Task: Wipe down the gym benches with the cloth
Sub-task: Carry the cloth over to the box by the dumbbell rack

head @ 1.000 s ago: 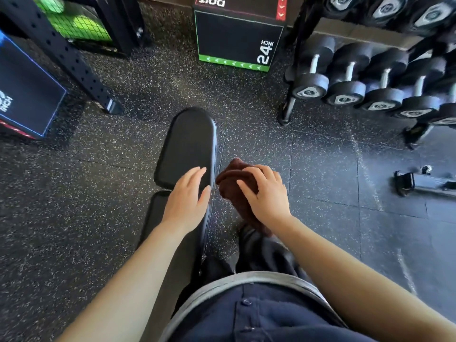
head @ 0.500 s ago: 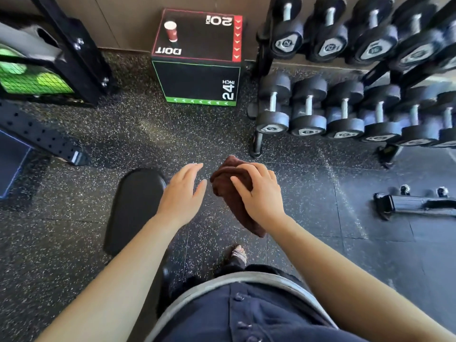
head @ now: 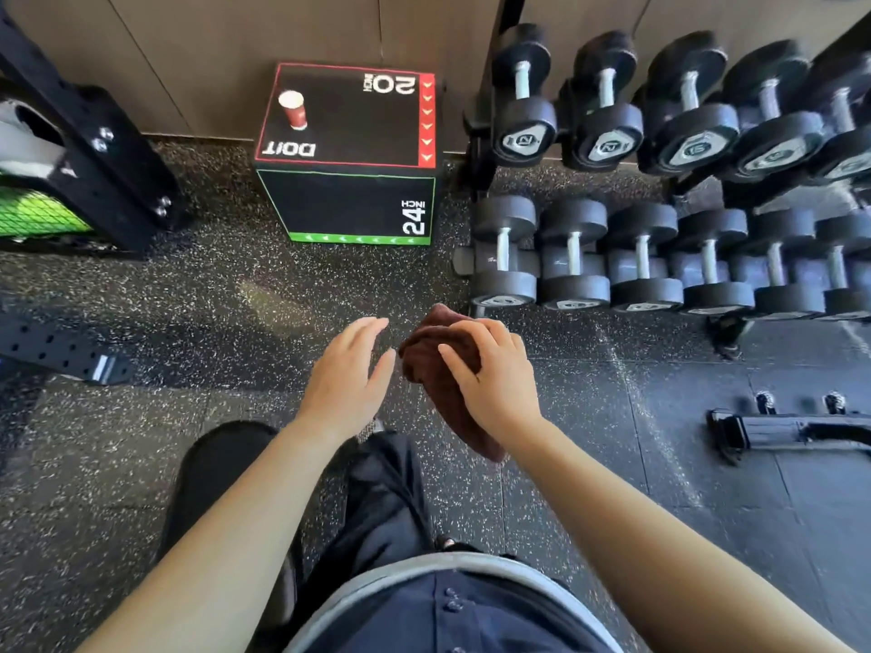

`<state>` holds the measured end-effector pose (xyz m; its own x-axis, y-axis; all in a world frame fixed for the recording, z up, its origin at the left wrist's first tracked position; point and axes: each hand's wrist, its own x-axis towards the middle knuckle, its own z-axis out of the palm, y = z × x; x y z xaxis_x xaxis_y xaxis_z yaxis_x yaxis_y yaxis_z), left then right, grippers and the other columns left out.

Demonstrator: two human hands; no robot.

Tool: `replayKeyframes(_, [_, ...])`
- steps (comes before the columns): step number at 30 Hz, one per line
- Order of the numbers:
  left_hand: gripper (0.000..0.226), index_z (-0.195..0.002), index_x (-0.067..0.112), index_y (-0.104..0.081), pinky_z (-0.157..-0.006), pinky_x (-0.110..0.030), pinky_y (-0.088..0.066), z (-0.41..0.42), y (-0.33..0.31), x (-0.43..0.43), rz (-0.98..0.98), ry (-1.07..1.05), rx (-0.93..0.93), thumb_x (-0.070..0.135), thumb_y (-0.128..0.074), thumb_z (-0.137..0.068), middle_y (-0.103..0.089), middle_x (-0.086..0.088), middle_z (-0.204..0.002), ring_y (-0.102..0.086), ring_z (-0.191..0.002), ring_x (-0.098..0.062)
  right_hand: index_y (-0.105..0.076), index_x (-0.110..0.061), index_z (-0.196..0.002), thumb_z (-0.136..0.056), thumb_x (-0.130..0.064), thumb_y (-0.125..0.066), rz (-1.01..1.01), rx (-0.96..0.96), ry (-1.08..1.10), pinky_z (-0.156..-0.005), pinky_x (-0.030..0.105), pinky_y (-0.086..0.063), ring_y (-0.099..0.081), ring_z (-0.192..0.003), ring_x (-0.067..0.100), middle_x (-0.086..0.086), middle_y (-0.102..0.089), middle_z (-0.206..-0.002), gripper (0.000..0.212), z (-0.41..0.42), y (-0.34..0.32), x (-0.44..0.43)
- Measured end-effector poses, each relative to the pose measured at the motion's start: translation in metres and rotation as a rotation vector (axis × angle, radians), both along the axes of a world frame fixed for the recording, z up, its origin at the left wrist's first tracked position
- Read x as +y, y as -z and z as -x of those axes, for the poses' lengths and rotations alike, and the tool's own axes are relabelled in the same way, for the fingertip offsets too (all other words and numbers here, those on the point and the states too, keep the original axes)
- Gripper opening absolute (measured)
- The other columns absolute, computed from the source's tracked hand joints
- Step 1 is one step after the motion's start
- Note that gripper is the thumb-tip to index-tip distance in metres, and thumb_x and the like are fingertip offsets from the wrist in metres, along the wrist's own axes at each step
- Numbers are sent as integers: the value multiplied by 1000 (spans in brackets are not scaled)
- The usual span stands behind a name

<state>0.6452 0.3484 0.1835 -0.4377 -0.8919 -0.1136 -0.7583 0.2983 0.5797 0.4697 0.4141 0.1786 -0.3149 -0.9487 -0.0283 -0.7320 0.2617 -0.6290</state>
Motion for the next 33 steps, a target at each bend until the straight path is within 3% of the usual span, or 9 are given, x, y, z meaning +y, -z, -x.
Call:
replayKeyframes(20, [44,-138,19,-38,-108,-34,-28,-37,-17,-322,48,14,-43,34,-35,-97,-39,3,-144,-34,-132,-13,-56,-37,-115,-91,-52,-50,36,-13,-14,-94,46,-41,-46,-112,23,-11,-53,-123,29,-31,-12,-329])
replayKeyframes(33, [42,-134,19,-43,-106,-39,-34,35,-3,-546,27,123,-95,34,-37,-96,-44,2,-140,-39,-128,-15,-57,-34,-118,-91,-51,-51,0,-29,53,-97,44,-40,-45,-113,21,-9,-53,-124,32,29,16,-538])
